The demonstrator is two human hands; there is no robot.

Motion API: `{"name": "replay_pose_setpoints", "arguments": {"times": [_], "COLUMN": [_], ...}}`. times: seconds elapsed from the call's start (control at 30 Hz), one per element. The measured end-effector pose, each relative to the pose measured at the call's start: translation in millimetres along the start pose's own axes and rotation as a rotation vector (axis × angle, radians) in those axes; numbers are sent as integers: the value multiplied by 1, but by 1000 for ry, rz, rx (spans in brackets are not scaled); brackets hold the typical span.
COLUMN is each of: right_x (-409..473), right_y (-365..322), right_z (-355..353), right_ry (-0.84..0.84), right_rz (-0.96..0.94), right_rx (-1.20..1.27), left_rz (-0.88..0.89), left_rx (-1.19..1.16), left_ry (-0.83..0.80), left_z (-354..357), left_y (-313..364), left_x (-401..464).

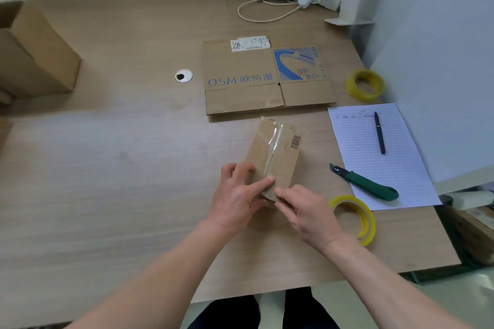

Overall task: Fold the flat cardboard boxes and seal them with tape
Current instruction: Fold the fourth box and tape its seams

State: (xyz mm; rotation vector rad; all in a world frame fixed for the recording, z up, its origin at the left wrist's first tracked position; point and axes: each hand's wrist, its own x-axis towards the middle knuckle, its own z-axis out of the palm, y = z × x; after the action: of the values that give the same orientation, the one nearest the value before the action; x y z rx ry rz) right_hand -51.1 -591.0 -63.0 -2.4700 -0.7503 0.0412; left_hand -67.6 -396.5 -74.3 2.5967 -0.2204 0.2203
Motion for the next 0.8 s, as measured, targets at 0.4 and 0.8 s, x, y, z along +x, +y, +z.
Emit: {"name": "replay_pose_setpoints", "arguments": {"times": [0.4,0.8], "right_x": [-3,50], "right_y": [3,-9], "right_z": [0,-17], "right_ry": [-199,95], "right_rz": [160,942], "right_rx": [162,1026], "left_rz": [-183,-850], "left_rx": [-283,-844], "left_ry": [-277,-217], "left_z": [-1,-27], "left_y": [-9,19], "left_x": [-9,48]}}
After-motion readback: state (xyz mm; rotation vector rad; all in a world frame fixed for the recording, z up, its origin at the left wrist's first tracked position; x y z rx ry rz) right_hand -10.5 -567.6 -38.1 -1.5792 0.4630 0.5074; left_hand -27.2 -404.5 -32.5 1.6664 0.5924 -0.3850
